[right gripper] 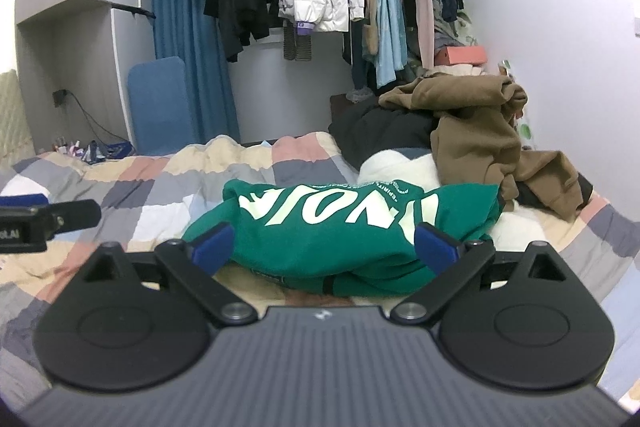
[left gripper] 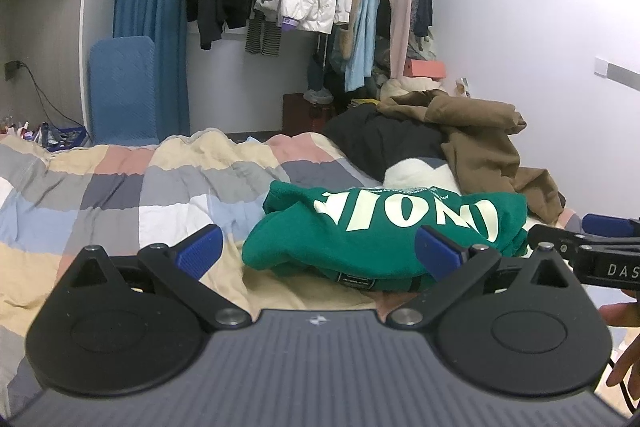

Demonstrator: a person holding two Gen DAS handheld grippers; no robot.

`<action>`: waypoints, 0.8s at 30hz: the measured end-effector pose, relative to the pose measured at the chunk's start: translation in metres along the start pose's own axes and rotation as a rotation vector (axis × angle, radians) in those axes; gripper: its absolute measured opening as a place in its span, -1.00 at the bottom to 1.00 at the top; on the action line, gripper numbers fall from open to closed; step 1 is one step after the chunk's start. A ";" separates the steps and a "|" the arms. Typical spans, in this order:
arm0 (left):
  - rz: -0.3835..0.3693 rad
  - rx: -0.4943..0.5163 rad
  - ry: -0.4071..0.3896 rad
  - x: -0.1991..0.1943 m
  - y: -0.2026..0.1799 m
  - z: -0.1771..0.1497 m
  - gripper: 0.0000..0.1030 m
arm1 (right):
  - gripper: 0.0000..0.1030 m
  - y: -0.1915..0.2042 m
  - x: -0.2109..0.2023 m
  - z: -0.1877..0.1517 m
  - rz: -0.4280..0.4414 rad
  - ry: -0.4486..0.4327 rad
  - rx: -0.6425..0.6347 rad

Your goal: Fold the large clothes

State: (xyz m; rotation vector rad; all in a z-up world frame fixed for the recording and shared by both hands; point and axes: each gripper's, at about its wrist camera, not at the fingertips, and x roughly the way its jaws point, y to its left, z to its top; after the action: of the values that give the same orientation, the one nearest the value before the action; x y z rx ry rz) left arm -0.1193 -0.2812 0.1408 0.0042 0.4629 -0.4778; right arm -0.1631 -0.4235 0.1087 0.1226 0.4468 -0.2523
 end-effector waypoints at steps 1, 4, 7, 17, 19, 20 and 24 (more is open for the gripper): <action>-0.001 0.001 0.001 0.000 0.000 0.000 1.00 | 0.90 0.001 0.000 0.000 0.004 0.004 -0.002; 0.000 0.003 0.005 0.001 -0.002 -0.001 1.00 | 0.90 0.003 0.000 -0.002 0.005 0.007 -0.021; 0.006 0.007 0.005 0.002 -0.003 -0.001 1.00 | 0.90 0.002 0.000 -0.003 0.005 0.019 -0.011; -0.004 0.010 0.003 0.001 -0.004 -0.002 1.00 | 0.90 -0.001 -0.001 -0.004 0.009 0.041 0.012; -0.003 0.015 0.004 0.001 -0.004 -0.003 1.00 | 0.90 0.000 -0.002 -0.004 0.009 0.039 0.005; 0.000 0.015 0.003 0.000 -0.004 -0.003 1.00 | 0.90 0.000 -0.002 -0.005 0.012 0.042 0.005; -0.010 0.008 0.002 -0.001 -0.003 -0.003 1.00 | 0.90 0.003 -0.003 -0.007 0.005 0.044 -0.012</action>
State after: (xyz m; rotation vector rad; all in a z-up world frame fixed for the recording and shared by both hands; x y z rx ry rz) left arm -0.1233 -0.2834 0.1385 0.0098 0.4637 -0.4892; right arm -0.1674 -0.4185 0.1038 0.1174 0.4917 -0.2426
